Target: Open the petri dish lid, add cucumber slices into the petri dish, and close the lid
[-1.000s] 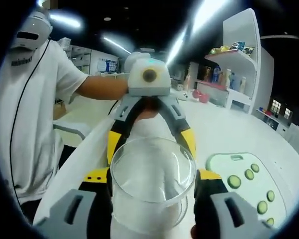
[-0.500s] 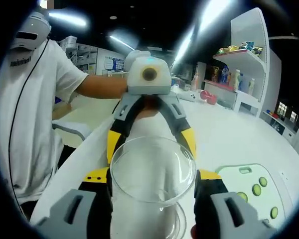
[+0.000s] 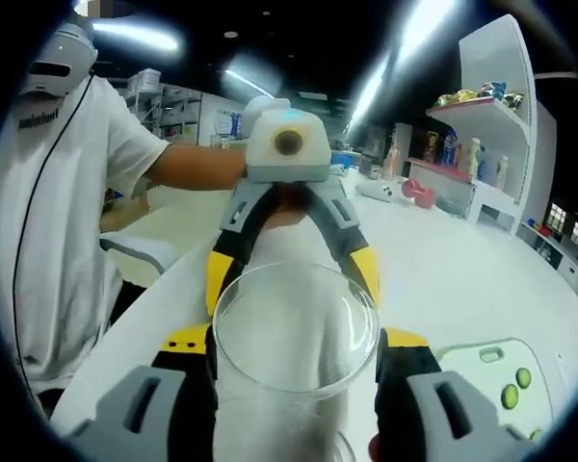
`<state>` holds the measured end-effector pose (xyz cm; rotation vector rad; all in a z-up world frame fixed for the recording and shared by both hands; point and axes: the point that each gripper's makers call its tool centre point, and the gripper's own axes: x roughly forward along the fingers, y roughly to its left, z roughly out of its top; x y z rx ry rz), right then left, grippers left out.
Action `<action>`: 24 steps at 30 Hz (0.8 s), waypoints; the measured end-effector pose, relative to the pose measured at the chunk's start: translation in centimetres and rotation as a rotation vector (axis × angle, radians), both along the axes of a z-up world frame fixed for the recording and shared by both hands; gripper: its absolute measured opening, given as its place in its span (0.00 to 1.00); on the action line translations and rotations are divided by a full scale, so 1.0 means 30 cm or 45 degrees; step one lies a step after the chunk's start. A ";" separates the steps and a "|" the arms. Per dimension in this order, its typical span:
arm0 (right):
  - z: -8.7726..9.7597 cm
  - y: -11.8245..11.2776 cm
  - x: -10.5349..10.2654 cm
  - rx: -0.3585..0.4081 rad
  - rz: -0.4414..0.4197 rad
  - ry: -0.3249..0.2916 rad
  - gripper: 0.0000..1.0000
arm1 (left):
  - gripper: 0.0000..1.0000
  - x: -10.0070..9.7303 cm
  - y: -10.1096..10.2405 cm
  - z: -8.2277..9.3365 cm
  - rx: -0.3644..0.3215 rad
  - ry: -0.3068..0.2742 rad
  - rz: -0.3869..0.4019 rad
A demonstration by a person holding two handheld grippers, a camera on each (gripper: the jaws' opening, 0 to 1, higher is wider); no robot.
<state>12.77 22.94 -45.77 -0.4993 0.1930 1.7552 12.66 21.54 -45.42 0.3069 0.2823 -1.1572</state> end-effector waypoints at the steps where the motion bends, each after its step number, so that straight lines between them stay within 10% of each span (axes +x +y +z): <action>1: -0.004 0.005 -0.002 -0.002 0.005 0.001 0.65 | 0.69 -0.001 0.005 -0.004 -0.001 0.001 0.005; 24: -0.087 0.037 0.002 -0.094 0.038 0.017 0.65 | 0.69 0.001 0.040 -0.087 0.006 0.055 0.043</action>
